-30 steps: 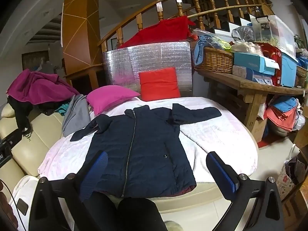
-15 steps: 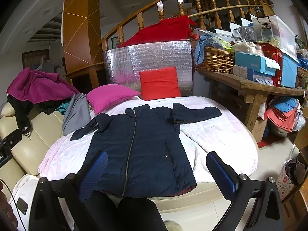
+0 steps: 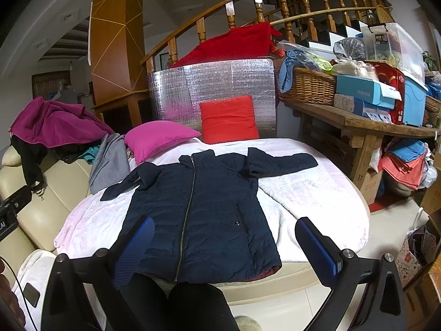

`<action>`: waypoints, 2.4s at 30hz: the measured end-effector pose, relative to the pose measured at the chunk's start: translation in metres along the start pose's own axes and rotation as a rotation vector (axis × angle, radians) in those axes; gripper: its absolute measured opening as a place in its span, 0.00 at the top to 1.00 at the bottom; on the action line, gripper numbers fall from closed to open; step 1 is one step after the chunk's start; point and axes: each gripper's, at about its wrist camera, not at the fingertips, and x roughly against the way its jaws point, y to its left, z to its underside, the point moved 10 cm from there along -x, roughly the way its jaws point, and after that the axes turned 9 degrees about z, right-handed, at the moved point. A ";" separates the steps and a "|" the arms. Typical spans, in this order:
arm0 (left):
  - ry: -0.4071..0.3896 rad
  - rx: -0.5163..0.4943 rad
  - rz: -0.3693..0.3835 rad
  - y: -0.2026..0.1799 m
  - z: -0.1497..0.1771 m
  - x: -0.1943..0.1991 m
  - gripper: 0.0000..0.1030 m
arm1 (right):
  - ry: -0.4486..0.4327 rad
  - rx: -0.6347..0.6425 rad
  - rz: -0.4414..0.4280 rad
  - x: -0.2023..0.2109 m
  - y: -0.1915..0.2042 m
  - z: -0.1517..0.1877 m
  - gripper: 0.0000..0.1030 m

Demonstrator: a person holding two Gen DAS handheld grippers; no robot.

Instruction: Fold large clothes

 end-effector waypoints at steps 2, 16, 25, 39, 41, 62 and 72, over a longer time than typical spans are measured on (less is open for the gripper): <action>0.000 -0.003 -0.001 0.000 0.001 0.000 0.00 | 0.000 0.000 -0.002 0.000 0.000 0.000 0.00; 0.007 -0.001 -0.003 0.002 0.003 -0.002 0.00 | 0.002 0.006 0.002 -0.001 0.003 0.002 0.00; 0.007 0.001 -0.003 0.003 0.004 -0.002 0.00 | 0.002 0.007 0.003 -0.002 0.004 0.002 0.00; 0.019 0.000 -0.017 0.001 0.003 -0.012 0.00 | 0.015 0.001 0.006 -0.011 0.001 0.000 0.00; 0.022 -0.002 -0.022 -0.001 0.001 -0.016 0.00 | 0.016 0.000 0.007 -0.015 0.000 -0.001 0.00; 0.489 0.159 0.019 -0.071 0.062 -0.377 0.00 | 0.234 -0.414 -0.144 -0.305 -0.148 -0.059 0.00; 0.617 0.152 -0.046 -0.098 0.131 -0.482 0.00 | 0.405 -0.791 -0.186 -0.528 -0.224 -0.041 0.16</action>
